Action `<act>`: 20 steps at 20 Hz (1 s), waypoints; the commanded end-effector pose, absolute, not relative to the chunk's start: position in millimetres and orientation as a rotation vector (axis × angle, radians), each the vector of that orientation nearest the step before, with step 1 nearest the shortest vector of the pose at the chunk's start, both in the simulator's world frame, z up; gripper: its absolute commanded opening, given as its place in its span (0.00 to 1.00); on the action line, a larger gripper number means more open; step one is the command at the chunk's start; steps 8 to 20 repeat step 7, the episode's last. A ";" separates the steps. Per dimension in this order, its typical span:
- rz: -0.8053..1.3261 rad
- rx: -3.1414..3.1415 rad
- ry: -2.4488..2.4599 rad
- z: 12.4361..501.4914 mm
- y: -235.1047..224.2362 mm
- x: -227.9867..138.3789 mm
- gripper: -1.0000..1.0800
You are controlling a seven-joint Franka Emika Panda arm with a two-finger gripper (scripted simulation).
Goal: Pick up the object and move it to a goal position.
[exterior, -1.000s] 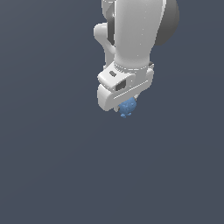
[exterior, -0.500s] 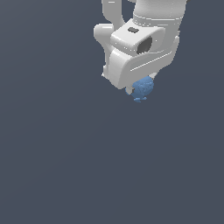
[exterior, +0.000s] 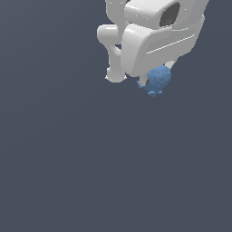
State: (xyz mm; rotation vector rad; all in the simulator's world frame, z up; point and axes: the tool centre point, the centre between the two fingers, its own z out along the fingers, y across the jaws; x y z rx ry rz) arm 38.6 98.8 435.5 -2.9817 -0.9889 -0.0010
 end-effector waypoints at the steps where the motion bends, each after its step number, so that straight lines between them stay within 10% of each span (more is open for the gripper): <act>1: 0.000 -2.982 -0.988 440.6 100.6 39.6 0.00; 20: 0.000 -2.982 -0.988 443.5 101.6 40.8 0.00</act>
